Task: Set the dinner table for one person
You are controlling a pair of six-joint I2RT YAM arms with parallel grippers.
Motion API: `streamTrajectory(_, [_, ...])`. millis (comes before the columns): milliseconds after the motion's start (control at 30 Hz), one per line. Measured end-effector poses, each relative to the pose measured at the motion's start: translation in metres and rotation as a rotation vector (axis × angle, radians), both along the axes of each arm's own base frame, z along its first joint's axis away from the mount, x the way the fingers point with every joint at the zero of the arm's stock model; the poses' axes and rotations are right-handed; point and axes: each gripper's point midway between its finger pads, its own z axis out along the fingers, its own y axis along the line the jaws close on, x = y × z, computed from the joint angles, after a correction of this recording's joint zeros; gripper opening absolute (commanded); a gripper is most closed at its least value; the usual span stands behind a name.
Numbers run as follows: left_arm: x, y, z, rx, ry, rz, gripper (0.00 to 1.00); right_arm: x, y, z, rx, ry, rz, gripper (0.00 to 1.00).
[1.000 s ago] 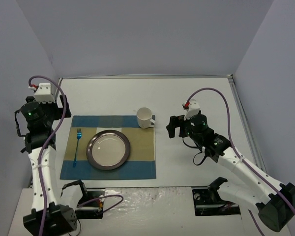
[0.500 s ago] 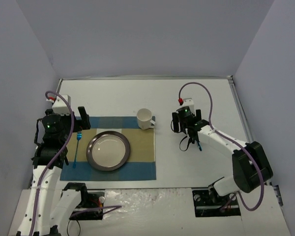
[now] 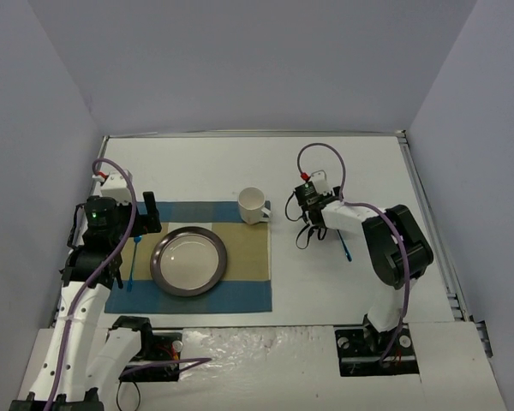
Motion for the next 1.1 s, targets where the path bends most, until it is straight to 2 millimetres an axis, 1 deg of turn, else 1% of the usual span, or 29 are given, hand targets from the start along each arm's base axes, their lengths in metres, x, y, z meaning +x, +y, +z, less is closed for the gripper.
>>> streamTrajectory(67, [0.000, 0.001, -0.001, 0.003, 0.003, 0.006, 0.97, 0.005, -0.001, 0.000, -0.028, 0.000, 0.001, 0.63])
streamTrajectory(267, [-0.001, 0.002, -0.002, 0.006, 0.008, 0.009, 0.97, 0.014, -0.005, -0.002, -0.092, -0.006, 0.008, 0.55])
streamTrajectory(333, [-0.001, 0.002, -0.002, 0.006, 0.009, 0.008, 0.97, 0.017, -0.006, -0.002, -0.113, -0.002, 0.017, 0.50])
streamTrajectory(467, [-0.001, 0.002, -0.004, 0.006, 0.013, 0.008, 0.97, 0.020, -0.006, -0.005, -0.138, 0.011, 0.032, 0.36])
streamTrajectory(600, [-0.001, 0.002, -0.007, 0.007, 0.022, 0.008, 0.97, 0.022, -0.006, -0.010, -0.156, 0.026, 0.047, 0.24])
streamTrajectory(800, [-0.001, 0.002, -0.008, 0.008, 0.023, 0.008, 0.97, 0.025, -0.007, -0.012, -0.182, 0.039, 0.056, 0.00])
streamTrajectory(933, [-0.001, 0.002, -0.008, 0.008, 0.023, 0.008, 0.97, 0.028, -0.010, -0.008, -0.196, 0.028, 0.044, 0.00])
streamTrajectory(1100, [-0.001, 0.002, -0.008, 0.008, 0.023, 0.007, 0.97, 0.031, -0.009, -0.007, -0.174, 0.021, 0.047, 0.00])
